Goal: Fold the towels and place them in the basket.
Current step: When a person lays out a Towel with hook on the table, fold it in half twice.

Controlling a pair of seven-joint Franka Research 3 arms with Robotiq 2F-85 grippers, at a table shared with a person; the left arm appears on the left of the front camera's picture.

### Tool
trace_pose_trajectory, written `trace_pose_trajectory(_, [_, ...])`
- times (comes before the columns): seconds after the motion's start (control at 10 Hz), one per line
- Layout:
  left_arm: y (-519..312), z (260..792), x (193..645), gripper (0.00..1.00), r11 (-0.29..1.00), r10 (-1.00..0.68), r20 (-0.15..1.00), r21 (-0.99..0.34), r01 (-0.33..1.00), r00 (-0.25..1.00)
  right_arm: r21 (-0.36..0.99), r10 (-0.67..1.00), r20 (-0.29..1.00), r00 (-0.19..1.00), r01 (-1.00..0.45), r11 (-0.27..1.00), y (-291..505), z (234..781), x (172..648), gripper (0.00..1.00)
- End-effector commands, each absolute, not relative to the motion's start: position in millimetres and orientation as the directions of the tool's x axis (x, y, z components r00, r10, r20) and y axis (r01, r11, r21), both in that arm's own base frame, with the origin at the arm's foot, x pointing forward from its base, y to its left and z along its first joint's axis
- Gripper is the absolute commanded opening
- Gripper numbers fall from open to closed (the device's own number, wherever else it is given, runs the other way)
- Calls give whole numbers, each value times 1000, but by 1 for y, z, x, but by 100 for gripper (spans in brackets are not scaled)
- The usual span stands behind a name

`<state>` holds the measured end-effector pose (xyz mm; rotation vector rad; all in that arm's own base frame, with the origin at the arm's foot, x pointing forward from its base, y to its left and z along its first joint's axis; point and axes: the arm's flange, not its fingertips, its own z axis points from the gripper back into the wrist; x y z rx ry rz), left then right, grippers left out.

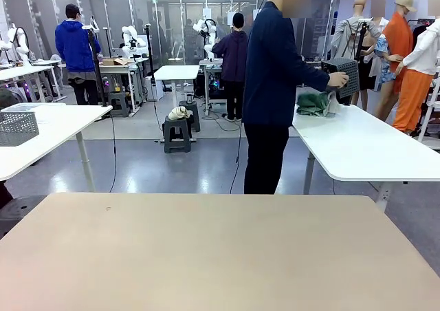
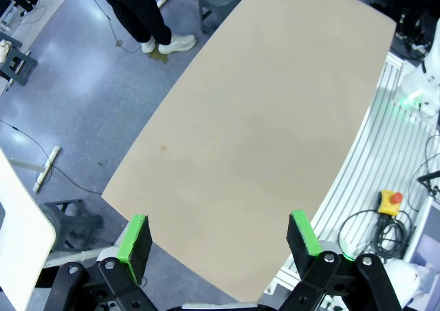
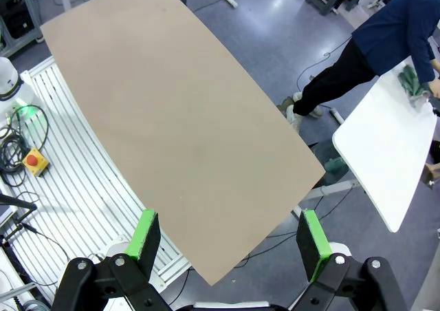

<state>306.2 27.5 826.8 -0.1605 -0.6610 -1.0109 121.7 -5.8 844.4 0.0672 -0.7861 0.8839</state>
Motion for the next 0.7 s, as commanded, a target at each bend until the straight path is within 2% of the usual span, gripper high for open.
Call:
trace_pose_trajectory(0.0, [26, 827, 305, 100, 525, -734, 586, 171, 834, 343, -259, 668, 647, 368, -717, 647, -7, 846, 117, 100])
trace_pose_trajectory(0.6, [26, 827, 305, 100, 525, -734, 586, 171, 834, 343, -259, 668, 647, 368, -717, 647, -7, 846, 117, 100])
